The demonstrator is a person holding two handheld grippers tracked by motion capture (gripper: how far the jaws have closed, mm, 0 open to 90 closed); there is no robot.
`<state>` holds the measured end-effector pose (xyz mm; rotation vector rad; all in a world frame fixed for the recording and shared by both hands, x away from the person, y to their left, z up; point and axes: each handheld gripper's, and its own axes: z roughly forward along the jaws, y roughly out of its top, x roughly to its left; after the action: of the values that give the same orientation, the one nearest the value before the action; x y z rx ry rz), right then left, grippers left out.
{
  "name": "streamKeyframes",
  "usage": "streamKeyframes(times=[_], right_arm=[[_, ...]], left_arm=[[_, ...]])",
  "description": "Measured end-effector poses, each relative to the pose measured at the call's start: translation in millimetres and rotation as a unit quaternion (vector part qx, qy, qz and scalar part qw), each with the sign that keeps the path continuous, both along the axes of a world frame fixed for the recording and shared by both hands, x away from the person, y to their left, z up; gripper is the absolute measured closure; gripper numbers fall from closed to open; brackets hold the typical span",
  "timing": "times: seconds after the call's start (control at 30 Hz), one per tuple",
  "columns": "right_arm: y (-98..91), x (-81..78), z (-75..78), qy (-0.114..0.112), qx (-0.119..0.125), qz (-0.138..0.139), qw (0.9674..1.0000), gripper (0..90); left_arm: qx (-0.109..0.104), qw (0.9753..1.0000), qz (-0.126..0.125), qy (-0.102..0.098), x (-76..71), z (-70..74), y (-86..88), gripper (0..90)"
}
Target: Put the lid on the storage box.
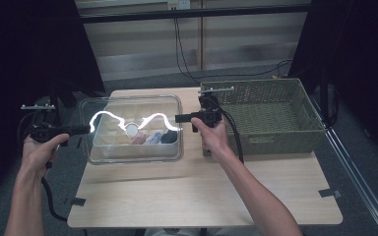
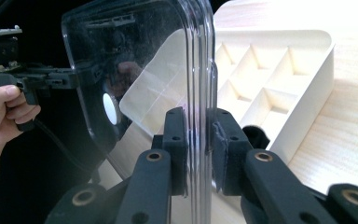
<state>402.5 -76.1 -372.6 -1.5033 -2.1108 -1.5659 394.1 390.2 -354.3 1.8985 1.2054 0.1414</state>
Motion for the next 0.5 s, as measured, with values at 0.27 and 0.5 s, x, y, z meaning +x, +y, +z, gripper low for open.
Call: streamKeyframes(times=[0.27, 0.5], right_arm=[[0.4, 17.0, 3.9, 0.001, 0.002, -0.004, 1.0000, 77.4], [3.4, 31.4, 7.9, 0.003, -0.001, -0.008, 1.0000, 77.3]], left_arm=[[0.012, 0.9999, 0.006, 0.006, 18.2, 10.3, -2.2, 73.1], [0.018, 0.9997, 0.013, 0.014, 33.6, 13.0, -1.8, 73.1]])
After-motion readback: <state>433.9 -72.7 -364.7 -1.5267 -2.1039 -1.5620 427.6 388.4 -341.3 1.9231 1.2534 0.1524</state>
